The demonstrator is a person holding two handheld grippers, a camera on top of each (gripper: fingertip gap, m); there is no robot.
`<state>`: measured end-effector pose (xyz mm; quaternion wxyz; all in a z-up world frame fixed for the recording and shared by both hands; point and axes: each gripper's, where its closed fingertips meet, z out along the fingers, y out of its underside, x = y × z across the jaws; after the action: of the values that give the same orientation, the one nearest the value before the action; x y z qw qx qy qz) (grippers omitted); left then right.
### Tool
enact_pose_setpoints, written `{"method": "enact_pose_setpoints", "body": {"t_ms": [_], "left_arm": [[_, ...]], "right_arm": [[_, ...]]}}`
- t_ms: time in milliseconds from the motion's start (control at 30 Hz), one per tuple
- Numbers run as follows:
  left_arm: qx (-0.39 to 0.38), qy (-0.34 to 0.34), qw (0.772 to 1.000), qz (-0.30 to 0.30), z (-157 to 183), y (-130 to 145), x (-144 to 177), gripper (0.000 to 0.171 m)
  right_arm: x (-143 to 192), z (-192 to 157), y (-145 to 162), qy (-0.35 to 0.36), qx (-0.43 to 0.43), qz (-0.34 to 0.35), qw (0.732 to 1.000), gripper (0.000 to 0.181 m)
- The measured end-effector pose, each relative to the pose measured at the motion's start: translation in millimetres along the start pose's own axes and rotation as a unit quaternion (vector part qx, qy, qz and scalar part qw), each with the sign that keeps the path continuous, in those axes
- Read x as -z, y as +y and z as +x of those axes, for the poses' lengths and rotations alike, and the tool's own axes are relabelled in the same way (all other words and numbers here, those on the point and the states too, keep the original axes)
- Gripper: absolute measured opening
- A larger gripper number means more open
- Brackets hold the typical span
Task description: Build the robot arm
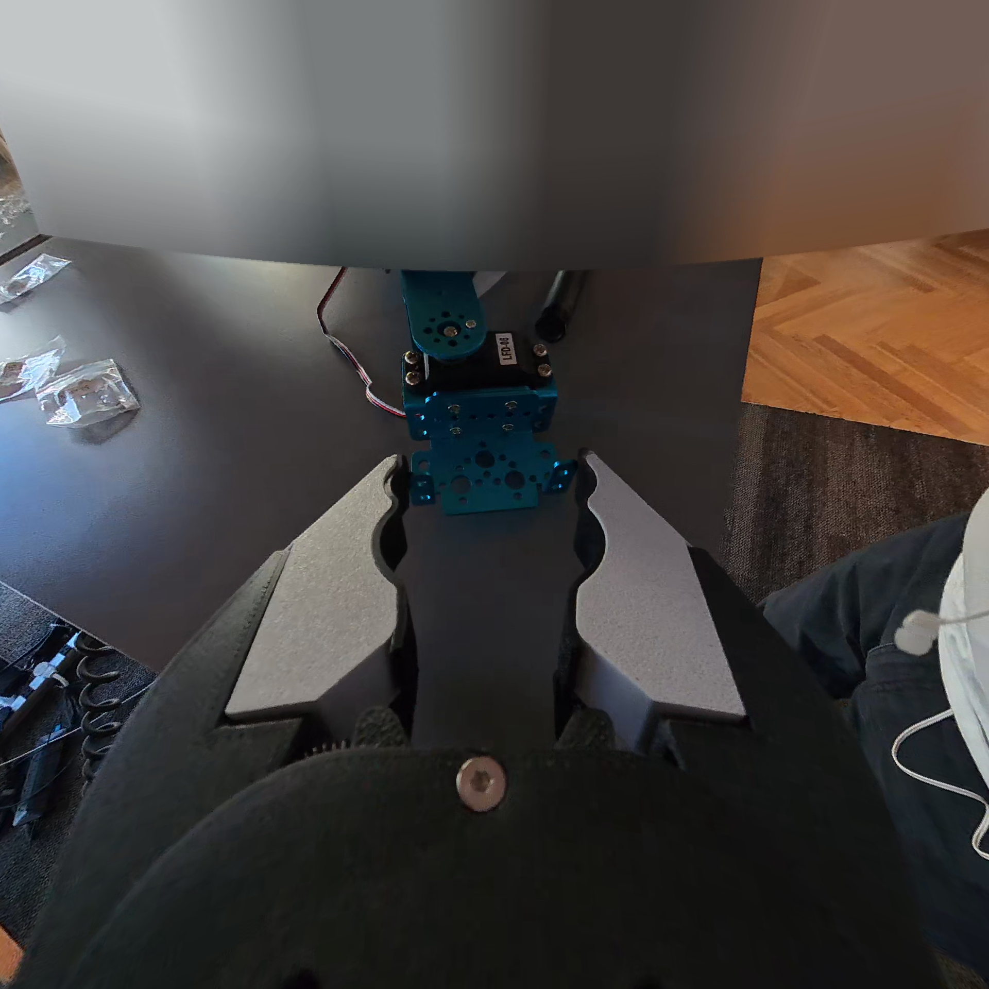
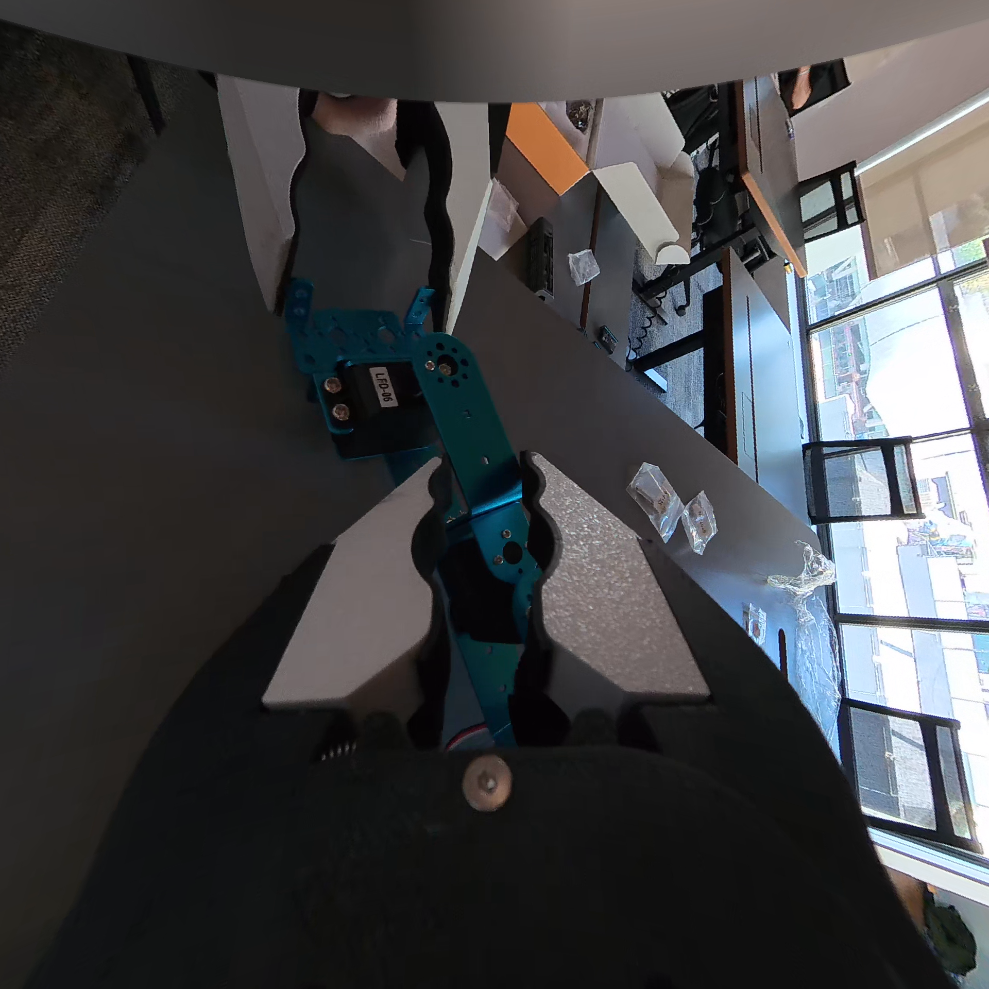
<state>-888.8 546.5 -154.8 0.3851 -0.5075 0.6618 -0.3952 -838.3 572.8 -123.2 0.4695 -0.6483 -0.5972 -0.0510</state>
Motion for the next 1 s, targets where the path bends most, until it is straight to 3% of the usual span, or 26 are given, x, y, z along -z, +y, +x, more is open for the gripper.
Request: {"method": "enact_pose_setpoints", "body": {"t_ms": [1000], "left_arm": [[0.008, -0.008, 1.000, -0.001, 2.2, 0.2, 1.1, 0.061]], "right_arm": [[-3.6, -3.4, -2.6, 0.015, 0.025, -0.005, 1.000, 0.032]]}}
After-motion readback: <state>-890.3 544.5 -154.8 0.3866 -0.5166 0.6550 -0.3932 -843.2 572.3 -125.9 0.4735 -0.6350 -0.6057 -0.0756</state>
